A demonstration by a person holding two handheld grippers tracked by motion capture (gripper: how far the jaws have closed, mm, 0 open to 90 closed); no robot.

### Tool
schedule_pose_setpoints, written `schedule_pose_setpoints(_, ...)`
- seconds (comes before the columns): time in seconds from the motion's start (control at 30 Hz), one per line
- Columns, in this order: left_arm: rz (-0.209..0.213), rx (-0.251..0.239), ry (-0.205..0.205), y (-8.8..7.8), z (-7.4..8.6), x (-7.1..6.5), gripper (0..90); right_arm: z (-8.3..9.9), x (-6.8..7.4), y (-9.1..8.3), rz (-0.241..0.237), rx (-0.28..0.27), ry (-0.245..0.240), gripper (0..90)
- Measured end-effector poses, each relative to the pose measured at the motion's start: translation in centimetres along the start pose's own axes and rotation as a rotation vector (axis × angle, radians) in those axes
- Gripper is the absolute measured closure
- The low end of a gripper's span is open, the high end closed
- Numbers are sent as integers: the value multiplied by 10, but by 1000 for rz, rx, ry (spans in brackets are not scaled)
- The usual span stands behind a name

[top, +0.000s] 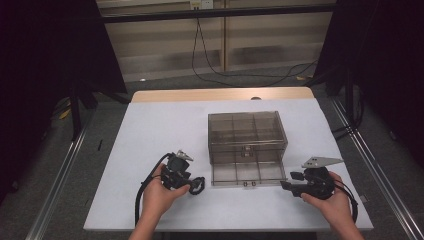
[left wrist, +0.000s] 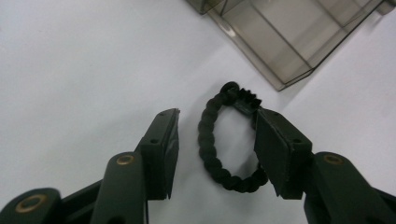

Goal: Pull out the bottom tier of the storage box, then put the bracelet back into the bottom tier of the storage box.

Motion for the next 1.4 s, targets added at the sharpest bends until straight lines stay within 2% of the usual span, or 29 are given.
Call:
schedule_pose_setpoints(0.23,-22,19,-14,3,0,5,545,2,0,0,-1,4,2,450)
schedule_pose_setpoints(0.3,-31,30,-5,4,1,6,549,2,0,-1,1,7,0,449)
schedule_pose_setpoints(0.33,-25,34,-16,4,1,6,556,2,0,-1,-2,5,0,448)
schedule_pose_setpoints(0.53,-53,40,-23,7,1,8,642,4,-1,-1,4,5,6,442)
schedule_pose_setpoints(0.6,-67,37,-20,7,1,9,715,4,-1,-2,5,5,4,443)
schedule_pose_setpoints(0.67,-67,43,-11,7,1,9,738,4,-2,-2,7,3,4,443)
schedule_pose_setpoints(0.73,-69,49,-8,6,1,9,831,4,-2,-2,9,3,5,443)
schedule_pose_setpoints(0.87,-82,42,-10,5,0,10,848,4,-2,-3,11,-2,2,442)
schedule_pose_setpoints(0.9,-52,30,-23,4,-1,8,848,4,-2,-3,11,-2,4,441)
schedule_pose_setpoints(0.97,-48,26,-23,2,-1,8,848,4,-2,-3,10,-3,4,441)
schedule_pose_setpoints(1.03,-14,11,-30,-1,-4,6,847,4,-1,-3,9,2,6,440)
schedule_pose_setpoints(1.17,6,12,-30,-4,-5,3,847,4,-1,-2,7,-1,7,440)
schedule_pose_setpoints(1.27,-1,14,-18,-6,-7,2,847,4,-1,-3,8,-1,6,439)
schedule_pose_setpoints(1.4,18,-3,-12,-13,-12,-2,847,4,-1,-2,7,0,7,437)
Point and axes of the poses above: each handheld gripper's, and its own axes: y roughly forward along the jaws, z roughly out of its underside, x roughly to its left, the point moved 8 cm from there along y, roughly forward along the jaws, and after that the axes turned 15 degrees about -y, right-handed, at the moved point
